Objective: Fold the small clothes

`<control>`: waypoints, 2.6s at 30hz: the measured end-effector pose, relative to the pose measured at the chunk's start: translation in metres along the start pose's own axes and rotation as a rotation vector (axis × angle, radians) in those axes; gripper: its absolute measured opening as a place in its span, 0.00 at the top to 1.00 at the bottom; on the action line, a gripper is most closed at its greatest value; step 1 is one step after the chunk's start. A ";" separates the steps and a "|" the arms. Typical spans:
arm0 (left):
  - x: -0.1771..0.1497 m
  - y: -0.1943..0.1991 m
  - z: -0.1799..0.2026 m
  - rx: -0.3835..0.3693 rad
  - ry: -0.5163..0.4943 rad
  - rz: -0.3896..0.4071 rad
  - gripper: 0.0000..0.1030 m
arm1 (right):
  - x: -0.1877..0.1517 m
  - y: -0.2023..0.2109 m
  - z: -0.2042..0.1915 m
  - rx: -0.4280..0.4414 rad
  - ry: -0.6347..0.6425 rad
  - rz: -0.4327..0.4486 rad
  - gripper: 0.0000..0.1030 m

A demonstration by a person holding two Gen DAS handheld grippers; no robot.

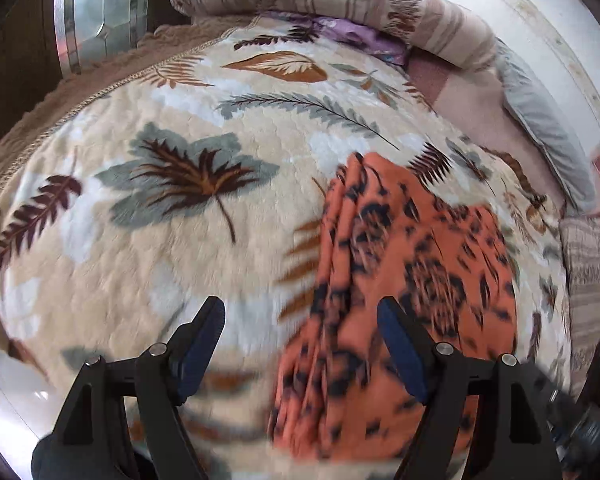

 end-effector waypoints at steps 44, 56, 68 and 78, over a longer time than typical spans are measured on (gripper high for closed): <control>0.007 -0.012 0.016 -0.032 -0.055 -0.007 0.17 | 0.022 0.040 0.067 -0.038 -0.173 0.078 0.21; -0.008 -0.024 0.027 -0.008 -0.130 -0.005 0.17 | 0.091 -0.046 0.096 0.050 -0.296 -0.062 0.36; -0.019 -0.046 0.021 0.026 -0.142 -0.031 0.09 | 0.076 -0.024 0.052 -0.113 -0.079 0.044 0.28; -0.020 -0.044 0.021 0.035 -0.140 -0.018 0.09 | 0.011 -0.008 0.049 -0.127 -0.080 -0.070 0.59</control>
Point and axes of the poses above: each gripper's, at about its wrist camera, not at the fingertips, and y roughly against the way its jaws point, z to its right, x to its top, the point moved 2 cm from there along -y, roughly the way its jaws point, and after that the axes turned 9 degrees about -y, right-handed, at the moved point
